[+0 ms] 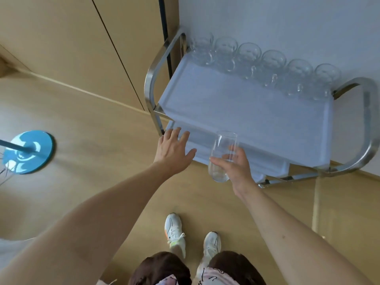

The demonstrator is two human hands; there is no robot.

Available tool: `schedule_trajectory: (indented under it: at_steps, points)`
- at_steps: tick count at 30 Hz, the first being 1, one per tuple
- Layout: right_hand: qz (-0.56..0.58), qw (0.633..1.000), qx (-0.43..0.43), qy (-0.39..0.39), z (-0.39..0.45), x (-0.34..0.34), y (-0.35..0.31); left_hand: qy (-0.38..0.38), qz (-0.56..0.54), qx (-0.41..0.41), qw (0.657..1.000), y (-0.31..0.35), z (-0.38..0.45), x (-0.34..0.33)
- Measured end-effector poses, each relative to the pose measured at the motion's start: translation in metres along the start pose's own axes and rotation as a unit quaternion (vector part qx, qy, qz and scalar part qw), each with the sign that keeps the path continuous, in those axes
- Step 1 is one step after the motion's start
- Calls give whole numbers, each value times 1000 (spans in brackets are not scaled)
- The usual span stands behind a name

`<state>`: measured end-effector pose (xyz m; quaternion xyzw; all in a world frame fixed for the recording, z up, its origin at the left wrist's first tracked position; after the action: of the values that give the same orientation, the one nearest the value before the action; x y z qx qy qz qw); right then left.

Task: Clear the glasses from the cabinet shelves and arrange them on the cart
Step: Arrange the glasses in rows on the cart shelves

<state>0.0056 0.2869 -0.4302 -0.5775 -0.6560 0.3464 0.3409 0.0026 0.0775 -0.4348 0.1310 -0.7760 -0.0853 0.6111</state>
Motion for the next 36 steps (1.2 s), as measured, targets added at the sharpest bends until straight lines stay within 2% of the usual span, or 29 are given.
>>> schedule_trajectory:
  at_steps: [4,12,19,24,30,36]
  points:
    - [-12,1000,-7,-17,18,-2,34,3,-12,17,1000,-5,1,-41]
    - [-61,996,31,-56,94,1,115,21,-29,18,999,-25,41,-134]
    - [-72,992,88,-49,179,-8,165,64,-24,-1,998,-56,104,-215]
    - [-64,986,153,-23,246,-14,183,104,19,-31,994,-78,163,-258]
    - [-63,970,233,-10,300,-16,186,165,5,-48,985,-88,222,-283]
    - [-32,965,261,16,332,-2,191,192,-11,-81,978,-68,260,-306]
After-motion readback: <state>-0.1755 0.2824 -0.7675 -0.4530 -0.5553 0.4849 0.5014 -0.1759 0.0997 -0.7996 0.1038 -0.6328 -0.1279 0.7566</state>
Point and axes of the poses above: each hand's wrist, its own z-axis towards the middle knuckle, its own x-axis out of the back of the hand, y = z × x, the point moved 1 cm from there along z, towards the middle knuckle, and after that the axes turned 4 degrees about -y, right-handed, at the moved point
